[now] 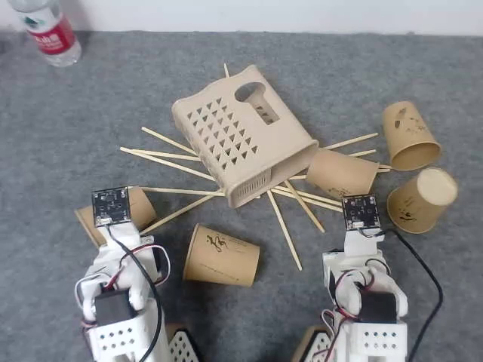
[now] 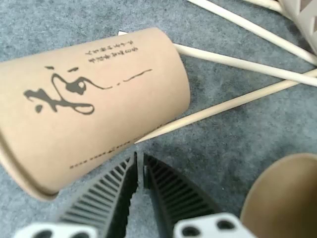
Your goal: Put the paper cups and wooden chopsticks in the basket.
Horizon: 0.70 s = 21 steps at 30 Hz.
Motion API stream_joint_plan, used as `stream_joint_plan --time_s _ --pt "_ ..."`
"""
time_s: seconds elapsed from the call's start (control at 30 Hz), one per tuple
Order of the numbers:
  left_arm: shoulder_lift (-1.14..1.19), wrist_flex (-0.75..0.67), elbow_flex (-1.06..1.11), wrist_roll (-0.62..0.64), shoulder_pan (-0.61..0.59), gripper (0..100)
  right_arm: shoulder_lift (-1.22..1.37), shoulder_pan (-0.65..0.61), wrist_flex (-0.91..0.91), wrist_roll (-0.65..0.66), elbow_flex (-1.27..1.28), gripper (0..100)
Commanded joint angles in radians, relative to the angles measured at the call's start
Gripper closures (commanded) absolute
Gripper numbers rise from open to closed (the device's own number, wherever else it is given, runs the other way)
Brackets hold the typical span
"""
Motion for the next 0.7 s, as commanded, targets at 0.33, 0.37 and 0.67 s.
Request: stream_joint_plan --time_s 0.33,0.37,0.67 --pt "-0.021 -0.063 -0.007 0.009 0.009 99 -0.007 0.004 -0.012 -0.012 0.015 95.9" --pt "-0.021 -0.063 -0.007 0.009 0.009 99 -0.007 0.004 -0.012 -0.014 0.015 95.9" --pt "-0.021 -0.146 -0.007 0.003 0.068 99 -0.007 0.004 -0.088 -0.015 0.017 95.8"
